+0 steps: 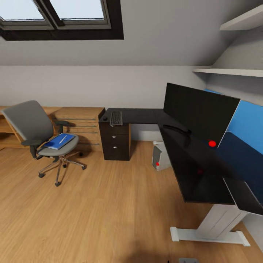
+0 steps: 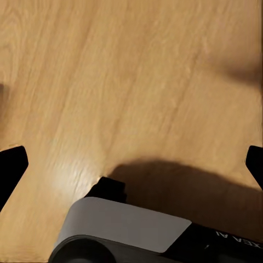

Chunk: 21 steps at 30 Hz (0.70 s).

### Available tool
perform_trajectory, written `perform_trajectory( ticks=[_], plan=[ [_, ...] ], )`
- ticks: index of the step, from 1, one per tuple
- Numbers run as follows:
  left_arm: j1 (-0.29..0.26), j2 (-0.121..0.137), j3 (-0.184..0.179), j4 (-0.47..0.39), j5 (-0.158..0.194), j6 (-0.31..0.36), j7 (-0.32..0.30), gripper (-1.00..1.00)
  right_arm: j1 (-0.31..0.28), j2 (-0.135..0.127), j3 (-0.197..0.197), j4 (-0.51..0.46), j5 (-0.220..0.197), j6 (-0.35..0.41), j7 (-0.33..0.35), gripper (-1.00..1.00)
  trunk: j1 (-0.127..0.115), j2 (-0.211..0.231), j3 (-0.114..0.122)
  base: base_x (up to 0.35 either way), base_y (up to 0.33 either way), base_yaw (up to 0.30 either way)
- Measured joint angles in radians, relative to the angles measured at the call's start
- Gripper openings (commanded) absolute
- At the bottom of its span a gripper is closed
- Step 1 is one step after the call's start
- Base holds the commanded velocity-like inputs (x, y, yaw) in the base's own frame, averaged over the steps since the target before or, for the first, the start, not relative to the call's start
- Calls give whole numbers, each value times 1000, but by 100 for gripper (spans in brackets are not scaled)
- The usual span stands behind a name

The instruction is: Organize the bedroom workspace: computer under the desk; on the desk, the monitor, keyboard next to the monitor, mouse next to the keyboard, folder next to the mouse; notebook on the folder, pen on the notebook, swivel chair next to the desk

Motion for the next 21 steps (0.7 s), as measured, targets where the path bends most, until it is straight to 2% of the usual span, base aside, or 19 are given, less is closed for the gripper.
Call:
perform_trajectory(
  ticks=[21],
  plan=[
    [0, 1, 0, 1, 0, -3, 0, 100, 1, 0, 0, 0, 0, 0, 0, 100, 0, 0, 0, -241, -257, 0]
  ],
)
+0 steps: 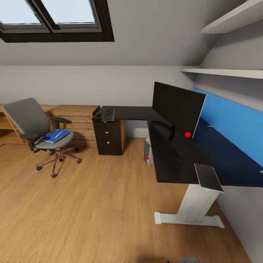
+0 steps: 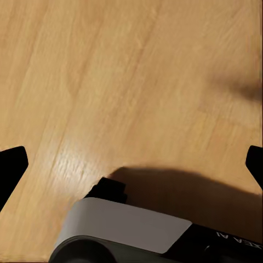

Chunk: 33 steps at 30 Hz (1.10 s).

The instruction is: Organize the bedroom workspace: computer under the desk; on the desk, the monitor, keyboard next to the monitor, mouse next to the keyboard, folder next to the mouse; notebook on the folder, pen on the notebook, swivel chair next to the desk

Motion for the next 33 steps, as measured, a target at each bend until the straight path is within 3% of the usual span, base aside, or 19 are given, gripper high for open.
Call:
perform_trajectory(
  ticks=[13, 24, 33],
  plan=[
    [0, 1, 0, 0, 0, -1, 1, 100, 0, 0, 0, 0, 0, 0, 0, 100, 0, 0, 0, -69, -317, 0],
    [0, -2, 0, -1, -3, -3, 0, 100, 1, 1, 1, 0, 0, 0, 5, 100, 0, 0, 0, -19, -18, 0],
    [0, -2, 0, -1, -3, -3, 0, 100, 1, -40, -1, 1, -2, 1, 8, 100, 0, 0, 0, 0, 0, 0]
  ],
)
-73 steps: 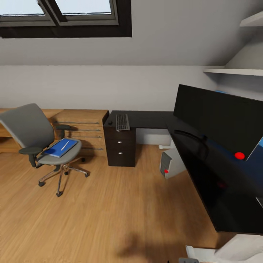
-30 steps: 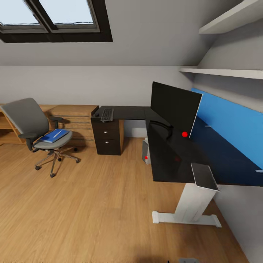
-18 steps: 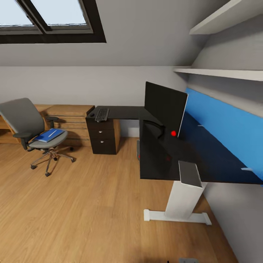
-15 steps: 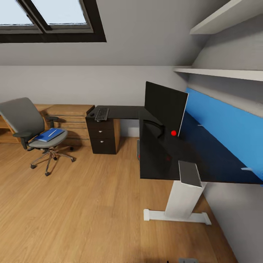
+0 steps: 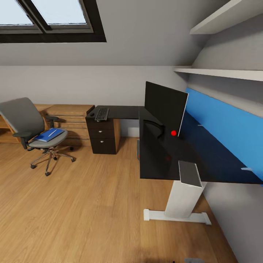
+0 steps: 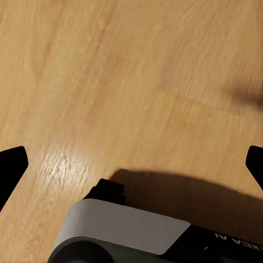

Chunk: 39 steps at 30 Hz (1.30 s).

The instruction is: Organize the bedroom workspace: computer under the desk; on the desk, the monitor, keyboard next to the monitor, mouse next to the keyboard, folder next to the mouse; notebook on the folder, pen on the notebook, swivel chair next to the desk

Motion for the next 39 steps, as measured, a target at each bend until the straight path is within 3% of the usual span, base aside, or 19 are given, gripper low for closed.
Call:
perform_trajectory(
  ticks=[7, 10, 11, 14, 16, 17, 19, 20, 21, 24, 25, 30, 32, 35, 36, 37, 39],
  plan=[
    [0, 0, -1, 1, 2, 3, -2, 100, 5, -5, -1, -1, -31, -8, -2, 100, 1, 0, 0, -176, -44, -24],
    [0, 1, -1, 2, 4, 4, -3, 100, 6, -9, -9, -7, -30, -19, -43, 100, 0, 0, 0, -171, -162, -1],
    [0, 2, -1, 2, 4, 2, -2, 100, 4, -19, -13, -52, -28, -20, -134, 100, 0, 0, 0, -43, -41, 0],
    [0, 5, 0, 2, 4, 0, -1, 100, -1, -53, -28, -158, -34, -13, -186, 100, 0, 0, 0, -19, -18, 0],
    [0, 7, 0, 2, 3, 0, -1, 100, -2, -78, -72, -245, -68, -6, -199, 100, 0, 0, 0, -7, -7, 0],
    [0, 7, 0, 2, 4, 0, 0, 100, -3, -89, -115, -306, -103, 2, -202, 100, 0, 0, 0, -5, -4, 0],
    [0, 7, 1, 2, 4, 0, 0, 100, -3, -96, -167, -366, -148, 10, -203, 100, 0, 0, 0, -3, -3, 0],
    [0, 8, 0, 2, 4, 0, 0, 100, -3, -100, -217, -420, -192, 17, -204, 100, 0, 0, 0, -1, -1, 0],
    [0, 8, 0, 2, 4, 0, 0, 100, -3, -104, -297, -504, -261, 24, -204, 100, 0, 0, 0, 0, 0, 0],
    [0, 8, 0, 2, 3, -1, 0, 100, -3, -106, -372, -611, -342, 44, -204, 100, 0, 0, 0, 0, 0, 0],
    [0, 8, 0, 2, 3, -1, 0, 100, -4, -106, -403, -692, -397, 90, -205, 100, 0, 0, 0, 0, 0, 0],
    [0, 8, 0, 2, 3, -1, 0, 100, -3, -111, -488, -923, -606, 287, -205, 100, 0, 0, 0, 0, 0, 0],
    [0, 8, 1, 2, 3, -2, 1, 100, -3, -115, -525, -973, -673, 366, -199, 100, 0, 0, 0, 0, 0, 0],
    [0, 8, 2, 1, 3, -3, 1, 100, -1, -136, -562, -1002, -739, 450, -135, 100, 0, 0, 0, 0, 0, 0],
    [0, 8, 2, 0, 2, -4, 2, 100, -1, -138, -564, -1000, -744, 456, -117, 100, 0, 0, 0, 0, 0, 0],
    [0, 9, 2, -1, 2, -10, 2, 100, 0, -144, -572, -966, -755, 469, -42, 100, 0, 0, 0, 0, 0, 0],
    [0, 9, 2, -1, 2, -14, 2, 100, 1, -147, -575, -950, -758, 474, 22, 100, 0, 0, 0, 0, 0, 0]
  ],
)
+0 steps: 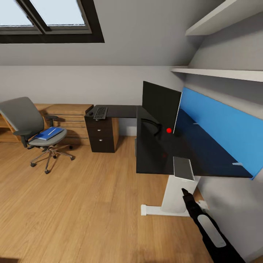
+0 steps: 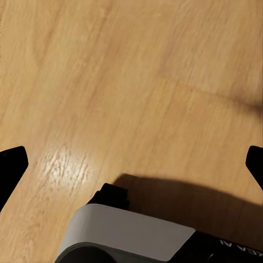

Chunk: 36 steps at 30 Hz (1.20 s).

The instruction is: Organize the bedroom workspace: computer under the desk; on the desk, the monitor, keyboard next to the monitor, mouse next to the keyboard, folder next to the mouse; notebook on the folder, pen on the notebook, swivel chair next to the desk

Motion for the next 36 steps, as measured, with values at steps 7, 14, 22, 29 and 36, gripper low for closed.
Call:
perform_trajectory(
  ticks=[7, 14, 22, 29, 36],
  plan=[
    [0, 1, 0, 0, -1, -5, 0, 100, 3, -21, -2, -29, 1, 5, 104, 100, 0, 0, 0, 0, 0, 0],
    [0, 2, 1, 0, -2, -6, 0, 100, 4, -89, 2, -62, 1, 49, 144, 100, 0, 0, 0, 0, 0, 0],
    [0, 2, 2, 0, -1, -6, 0, 100, 5, -103, 0, -65, 1, 124, 225, 100, 0, 0, 0, 0, 0, 0],
    [0, 2, 2, -1, -2, -7, 0, 100, 4, -105, -76, -38, -15, 140, 226, 100, 0, 0, 0, 0, 0, 0],
    [0, 0, 0, -10, 0, -7, -2, 100, 2, -105, -135, 14, -91, 300, 232, 100, 0, 0, 0, 44, 0, 0]
  ],
)
